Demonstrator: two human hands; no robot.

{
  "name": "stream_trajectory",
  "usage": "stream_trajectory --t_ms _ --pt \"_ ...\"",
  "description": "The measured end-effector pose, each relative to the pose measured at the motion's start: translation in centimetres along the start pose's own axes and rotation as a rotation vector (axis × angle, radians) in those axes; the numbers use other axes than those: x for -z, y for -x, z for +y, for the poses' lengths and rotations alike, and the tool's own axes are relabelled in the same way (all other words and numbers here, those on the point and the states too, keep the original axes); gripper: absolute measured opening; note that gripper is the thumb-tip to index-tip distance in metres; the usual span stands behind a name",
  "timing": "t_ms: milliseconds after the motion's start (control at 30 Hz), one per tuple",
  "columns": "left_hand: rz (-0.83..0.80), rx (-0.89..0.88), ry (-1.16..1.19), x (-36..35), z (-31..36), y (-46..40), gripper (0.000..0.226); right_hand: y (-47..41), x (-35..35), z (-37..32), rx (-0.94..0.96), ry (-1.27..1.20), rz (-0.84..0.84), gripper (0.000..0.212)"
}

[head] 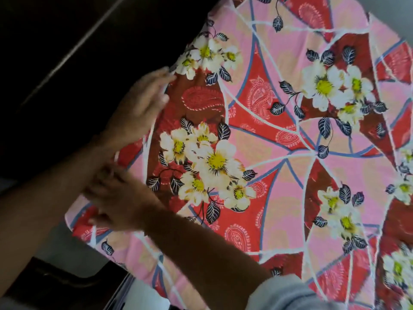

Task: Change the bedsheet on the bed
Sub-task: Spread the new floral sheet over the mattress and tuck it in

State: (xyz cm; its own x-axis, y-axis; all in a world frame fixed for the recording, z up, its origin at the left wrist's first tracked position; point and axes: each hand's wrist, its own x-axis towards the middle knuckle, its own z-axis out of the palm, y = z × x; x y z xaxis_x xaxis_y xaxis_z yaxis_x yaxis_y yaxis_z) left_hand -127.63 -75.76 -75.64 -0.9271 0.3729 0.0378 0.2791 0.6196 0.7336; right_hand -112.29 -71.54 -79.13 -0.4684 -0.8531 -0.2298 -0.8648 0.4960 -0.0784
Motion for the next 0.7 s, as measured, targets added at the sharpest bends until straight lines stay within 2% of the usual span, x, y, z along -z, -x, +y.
stream_trajectory --t_ms 33,133,200,267,333,400,500,567,633,700 --pt "-0.084 -0.116 -0.099 -0.7 1.1 -0.6 0.05 0.1 0.0 -0.8 0.085 0.035 -0.017 0.066" --pt "-0.383 -0.396 -0.391 -3.3 0.8 0.5 0.057 2.0 -0.5 -0.1 0.293 0.045 0.077 0.055" --pt "-0.416 -0.442 -0.585 -3.3 -2.1 2.1 0.061 5.2 -0.9 2.1 0.278 -0.09 0.136 0.052" --pt "-0.328 -0.351 -0.618 -2.0 -4.1 3.1 0.062 9.7 -0.6 5.5 0.121 -0.3 0.209 0.048" --pt "-0.272 -0.226 -0.468 -0.2 -5.3 4.4 0.057 14.8 -0.3 9.4 -0.16 -0.438 0.282 0.044" --pt "-0.308 -0.117 -0.296 1.9 -6.8 6.5 0.05 19.9 -1.2 14.1 -0.482 -0.379 0.314 0.052" --pt "-0.344 -0.014 -0.27 4.7 -8.0 10.4 0.041 24.6 -3.0 18.1 -0.948 -0.238 0.234 0.06" --pt "-0.275 0.093 -0.309 4.9 -7.0 11.7 0.047 23.5 -3.7 16.2 -1.091 -0.188 0.183 0.07" --pt "-0.176 0.023 -0.365 3.4 -4.0 12.0 0.051 20.4 -3.6 11.9 -0.979 -0.158 0.194 0.074" --pt "-0.187 -0.123 -0.392 1.0 0.1 12.2 0.052 16.9 -3.1 5.8 -0.721 -0.2 0.194 0.08"
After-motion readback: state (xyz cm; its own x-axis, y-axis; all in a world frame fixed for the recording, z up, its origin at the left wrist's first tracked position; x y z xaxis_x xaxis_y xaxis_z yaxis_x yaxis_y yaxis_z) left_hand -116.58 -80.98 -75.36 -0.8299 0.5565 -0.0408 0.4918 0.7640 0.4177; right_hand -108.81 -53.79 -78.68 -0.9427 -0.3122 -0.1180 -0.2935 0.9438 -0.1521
